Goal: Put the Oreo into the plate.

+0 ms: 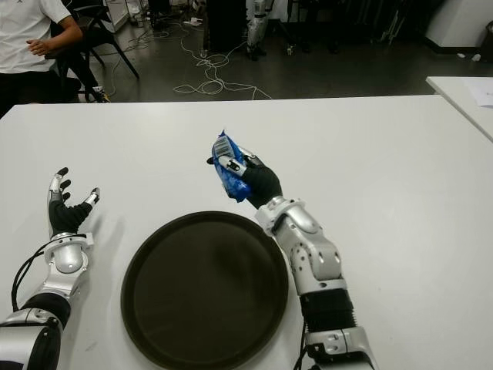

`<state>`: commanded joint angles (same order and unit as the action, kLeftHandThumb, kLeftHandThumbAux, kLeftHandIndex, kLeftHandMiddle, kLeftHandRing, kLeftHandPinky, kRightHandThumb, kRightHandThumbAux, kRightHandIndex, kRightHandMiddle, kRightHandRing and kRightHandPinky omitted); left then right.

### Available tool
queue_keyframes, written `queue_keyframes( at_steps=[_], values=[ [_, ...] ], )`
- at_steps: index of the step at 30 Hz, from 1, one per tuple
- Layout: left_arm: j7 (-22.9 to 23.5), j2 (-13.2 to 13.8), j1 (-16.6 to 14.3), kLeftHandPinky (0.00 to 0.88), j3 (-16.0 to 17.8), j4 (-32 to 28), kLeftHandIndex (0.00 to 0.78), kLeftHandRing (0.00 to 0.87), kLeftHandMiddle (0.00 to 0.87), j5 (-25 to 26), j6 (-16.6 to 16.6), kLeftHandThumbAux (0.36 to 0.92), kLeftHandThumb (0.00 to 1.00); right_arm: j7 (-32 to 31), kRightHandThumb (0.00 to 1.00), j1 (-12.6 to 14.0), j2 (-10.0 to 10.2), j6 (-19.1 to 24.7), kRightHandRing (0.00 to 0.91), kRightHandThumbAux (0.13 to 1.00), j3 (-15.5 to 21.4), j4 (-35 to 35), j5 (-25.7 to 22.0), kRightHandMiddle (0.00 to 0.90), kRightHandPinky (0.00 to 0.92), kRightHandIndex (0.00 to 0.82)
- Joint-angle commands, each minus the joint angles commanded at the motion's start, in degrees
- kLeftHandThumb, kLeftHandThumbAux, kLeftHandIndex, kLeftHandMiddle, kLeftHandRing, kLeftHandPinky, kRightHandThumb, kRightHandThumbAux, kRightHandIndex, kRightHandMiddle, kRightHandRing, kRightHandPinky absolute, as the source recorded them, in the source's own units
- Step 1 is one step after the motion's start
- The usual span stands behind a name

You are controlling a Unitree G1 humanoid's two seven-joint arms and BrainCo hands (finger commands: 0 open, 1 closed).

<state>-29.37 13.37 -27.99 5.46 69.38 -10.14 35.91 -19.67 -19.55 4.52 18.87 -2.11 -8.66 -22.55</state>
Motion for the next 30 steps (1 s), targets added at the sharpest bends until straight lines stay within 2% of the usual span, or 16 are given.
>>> queue_keyframes(
  at_steps=[11,24,30],
  values=[
    [-0.28,-0.09,-0.05,0.1,0.11,0.06,0.092,0.092,0.087,0.07,-0.06,0.833,0.086,-1.14,0.709,0.29,-1.51,-1.63,0.807,0.716,-3.1,-0.5,4.92,0.798,0.813,0.44],
    [0.47,-0.38,-0.17,0.087,0.52,-0.01,0.08,0.08,0.081,0.89,-0.15,0.819,0.079,-3.76,0.703,0.79,-3.86,-11.34,0.821,0.717,-7.91,-3.45,12.98,0.819,0.816,0.441],
    [0.14,-0.29,-0.23,0.099,0.26,0.06,0.084,0.093,0.091,0.61,-0.47,0.811,0.083,-5.29,0.7,0.67,-4.44,-14.81,0.83,0.718,-9.19,-5.36,14.97,0.831,0.831,0.44]
  ],
)
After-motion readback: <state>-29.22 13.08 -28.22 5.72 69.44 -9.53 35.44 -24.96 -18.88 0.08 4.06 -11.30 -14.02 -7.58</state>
